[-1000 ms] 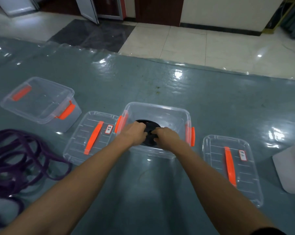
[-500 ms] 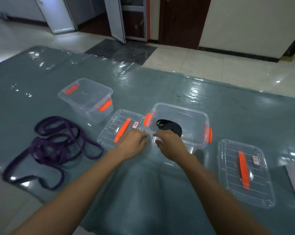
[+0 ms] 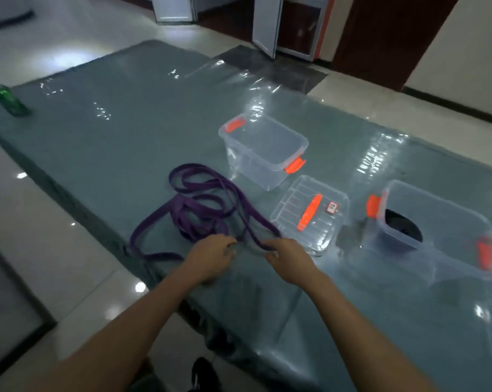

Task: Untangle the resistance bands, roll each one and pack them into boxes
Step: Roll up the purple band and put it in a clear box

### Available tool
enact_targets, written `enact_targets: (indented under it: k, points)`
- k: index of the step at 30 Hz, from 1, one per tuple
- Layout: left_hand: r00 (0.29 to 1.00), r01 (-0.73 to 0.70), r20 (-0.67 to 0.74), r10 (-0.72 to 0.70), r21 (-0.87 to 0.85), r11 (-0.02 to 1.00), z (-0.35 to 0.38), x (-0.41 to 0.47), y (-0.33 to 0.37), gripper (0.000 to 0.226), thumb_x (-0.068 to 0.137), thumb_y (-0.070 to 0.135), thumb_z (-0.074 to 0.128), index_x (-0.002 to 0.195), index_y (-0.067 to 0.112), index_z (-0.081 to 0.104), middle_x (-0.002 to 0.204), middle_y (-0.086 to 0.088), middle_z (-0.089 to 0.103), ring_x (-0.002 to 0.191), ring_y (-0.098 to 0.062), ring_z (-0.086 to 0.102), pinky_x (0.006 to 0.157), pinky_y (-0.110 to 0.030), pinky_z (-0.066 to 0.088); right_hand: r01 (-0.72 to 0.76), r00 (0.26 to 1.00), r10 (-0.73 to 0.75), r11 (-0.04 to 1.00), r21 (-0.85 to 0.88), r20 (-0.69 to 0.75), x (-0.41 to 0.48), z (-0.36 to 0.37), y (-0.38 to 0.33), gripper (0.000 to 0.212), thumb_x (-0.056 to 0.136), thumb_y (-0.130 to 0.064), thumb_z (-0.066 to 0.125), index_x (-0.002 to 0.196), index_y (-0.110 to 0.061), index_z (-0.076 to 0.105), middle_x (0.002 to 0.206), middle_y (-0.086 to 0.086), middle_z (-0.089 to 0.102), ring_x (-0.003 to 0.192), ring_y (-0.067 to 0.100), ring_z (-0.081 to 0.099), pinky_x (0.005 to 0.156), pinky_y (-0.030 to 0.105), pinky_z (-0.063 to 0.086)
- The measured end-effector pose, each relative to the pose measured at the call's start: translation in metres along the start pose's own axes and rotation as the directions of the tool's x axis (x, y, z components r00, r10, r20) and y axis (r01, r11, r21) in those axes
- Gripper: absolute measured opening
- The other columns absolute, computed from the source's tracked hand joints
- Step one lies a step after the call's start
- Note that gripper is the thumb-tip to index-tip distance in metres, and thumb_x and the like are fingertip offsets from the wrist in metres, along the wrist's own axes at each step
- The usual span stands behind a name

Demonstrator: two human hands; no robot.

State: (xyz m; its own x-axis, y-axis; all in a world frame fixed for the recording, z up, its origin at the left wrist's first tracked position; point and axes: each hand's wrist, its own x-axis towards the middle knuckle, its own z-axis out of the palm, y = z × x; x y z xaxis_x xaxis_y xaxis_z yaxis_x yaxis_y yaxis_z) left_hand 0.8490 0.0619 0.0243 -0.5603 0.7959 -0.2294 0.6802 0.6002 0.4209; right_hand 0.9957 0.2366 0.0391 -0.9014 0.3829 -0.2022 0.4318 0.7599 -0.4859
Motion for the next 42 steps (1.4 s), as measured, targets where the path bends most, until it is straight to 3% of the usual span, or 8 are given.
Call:
enact_targets:
  k: [9,13,18,23,29,32,36,42]
  points:
    - [0.979,-0.125,0.185,0.085,0.215,0.969,0.016,-0.035,-0.101,0.053,0.093,0.045,0.058,0.142,0.025,0.05,0.142,0.001,0.051,0.127,-0.025,0.049,0.101,-0.041,0.041,-0.077,0.987,0.08,0.997,-0.022,0.142,0.029,0.053,-0.042,0.044,0.091,-0.018,0.059,0.135,-0.016,0.06,0.138,0.009,0.061,0.125,0.027,0.057,0.105,0.031,0.043]
    - [0.961,-0.23,0.233,0.151,0.364,0.902,0.037,-0.035,-0.109,0.04,0.09,0.035,0.057,0.127,0.02,0.057,0.129,-0.005,0.056,0.12,-0.03,0.051,0.095,-0.044,0.039,-0.094,0.99,0.093,0.996,0.0,0.111,0.035,0.056,-0.04,0.044,0.092,-0.018,0.058,0.135,-0.018,0.06,0.139,0.006,0.06,0.127,0.027,0.056,0.105,0.036,0.045]
    - [0.951,-0.307,0.16,0.263,0.449,0.839,0.041,-0.012,-0.114,0.02,0.074,0.028,0.079,0.089,0.022,0.069,0.091,0.001,0.067,0.086,-0.024,0.063,0.068,-0.036,0.048,-0.104,0.991,0.109,0.992,0.076,-0.074,0.046,0.059,-0.017,0.042,0.086,-0.011,0.061,0.128,-0.017,0.064,0.135,0.006,0.061,0.123,0.032,0.056,0.098,0.044,0.05]
    - [0.959,-0.255,-0.039,0.28,0.314,0.915,0.02,0.04,-0.104,0.019,0.072,0.019,0.081,0.087,0.016,0.07,0.085,-0.001,0.064,0.081,-0.026,0.064,0.059,-0.035,0.048,-0.115,0.971,0.113,0.993,0.005,-0.211,0.064,0.064,0.008,0.057,0.082,-0.012,0.068,0.138,-0.015,0.056,0.15,0.014,0.046,0.133,0.038,0.043,0.107,0.051,0.042]
    - [0.963,-0.215,-0.078,0.256,0.347,0.913,-0.005,0.091,-0.099,0.016,0.071,0.01,0.081,0.082,0.015,0.071,0.085,-0.002,0.065,0.081,-0.026,0.062,0.059,-0.032,0.04,-0.256,0.966,0.257,0.962,-0.093,-0.009,0.096,0.062,0.024,0.089,0.086,-0.049,0.069,0.156,-0.019,0.023,0.163,0.007,0.024,0.147,0.031,0.025,0.114,0.048,0.03]
    - [0.963,-0.196,-0.106,0.247,0.353,0.915,-0.02,0.113,-0.106,0.018,0.07,0.01,0.081,0.084,0.015,0.072,0.088,-0.003,0.065,0.085,-0.028,0.062,0.058,-0.034,0.043,-0.261,0.965,0.256,0.96,-0.101,-0.06,0.108,0.061,0.029,0.072,0.085,-0.041,0.068,0.146,-0.016,0.04,0.145,0.008,0.049,0.131,0.032,0.043,0.102,0.044,0.038]
    - [0.96,-0.269,-0.021,0.28,0.223,0.937,-0.049,0.146,-0.101,0.034,0.072,0.012,0.063,0.104,0.014,0.073,0.104,-0.004,0.065,0.101,-0.029,0.061,0.068,-0.041,0.056,-0.247,0.964,0.238,0.966,-0.075,-0.117,0.126,0.051,0.027,0.021,0.085,-0.024,0.062,0.104,-0.017,0.067,0.099,0.006,0.067,0.1,0.032,0.056,0.082,0.04,0.043]
    - [0.952,-0.27,0.147,0.269,-0.009,0.963,-0.094,0.189,-0.077,0.05,0.073,0.03,0.048,0.119,0.026,0.066,0.12,0.006,0.066,0.112,-0.019,0.059,0.096,-0.035,0.048,-0.3,0.913,0.281,0.954,-0.018,-0.296,0.149,0.016,0.016,0.02,0.08,-0.012,0.063,0.095,-0.022,0.072,0.088,0.002,0.069,0.09,0.029,0.056,0.078,0.04,0.045]
